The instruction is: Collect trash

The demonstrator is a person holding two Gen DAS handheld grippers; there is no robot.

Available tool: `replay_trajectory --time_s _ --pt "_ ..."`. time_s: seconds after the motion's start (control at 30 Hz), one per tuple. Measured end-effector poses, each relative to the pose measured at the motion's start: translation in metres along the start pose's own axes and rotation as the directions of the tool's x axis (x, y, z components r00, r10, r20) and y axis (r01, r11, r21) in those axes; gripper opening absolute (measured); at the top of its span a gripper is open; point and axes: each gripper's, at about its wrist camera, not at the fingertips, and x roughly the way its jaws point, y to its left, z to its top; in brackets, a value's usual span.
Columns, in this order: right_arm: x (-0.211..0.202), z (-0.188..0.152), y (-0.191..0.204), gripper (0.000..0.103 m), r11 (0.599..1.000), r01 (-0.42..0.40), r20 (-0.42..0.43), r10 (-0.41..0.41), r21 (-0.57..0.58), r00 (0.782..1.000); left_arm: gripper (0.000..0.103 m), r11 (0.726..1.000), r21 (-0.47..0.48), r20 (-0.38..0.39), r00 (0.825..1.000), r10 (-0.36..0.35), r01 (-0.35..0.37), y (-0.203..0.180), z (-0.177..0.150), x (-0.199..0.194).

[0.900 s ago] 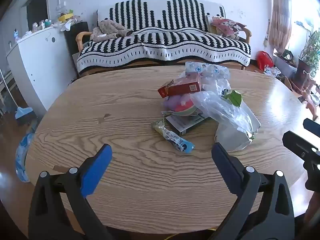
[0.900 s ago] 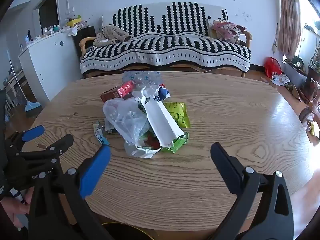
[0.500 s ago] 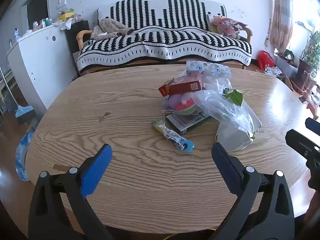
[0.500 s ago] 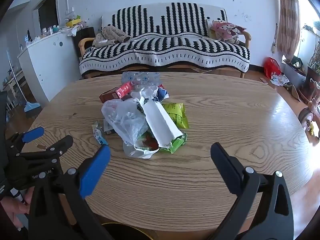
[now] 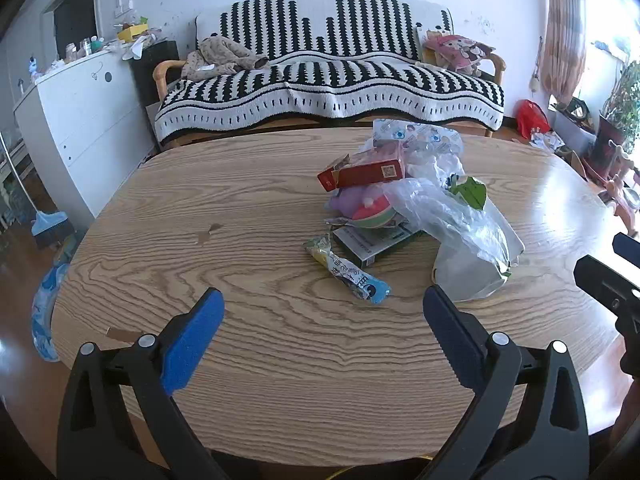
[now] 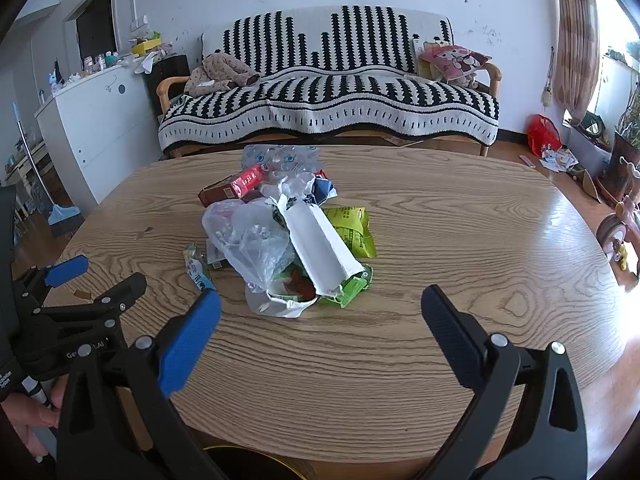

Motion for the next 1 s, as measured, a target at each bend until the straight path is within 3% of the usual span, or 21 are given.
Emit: replay_trajectory --time_s 1.0 --pt "-0.0029 0.0025 -0.0034 0.097 1.000 0.000 0.005 0.000 0.006 1.000 0.097 1.000 -0.002 -0.006 1.000 0.002 -0.002 0.0038 -0.0054 0.0006"
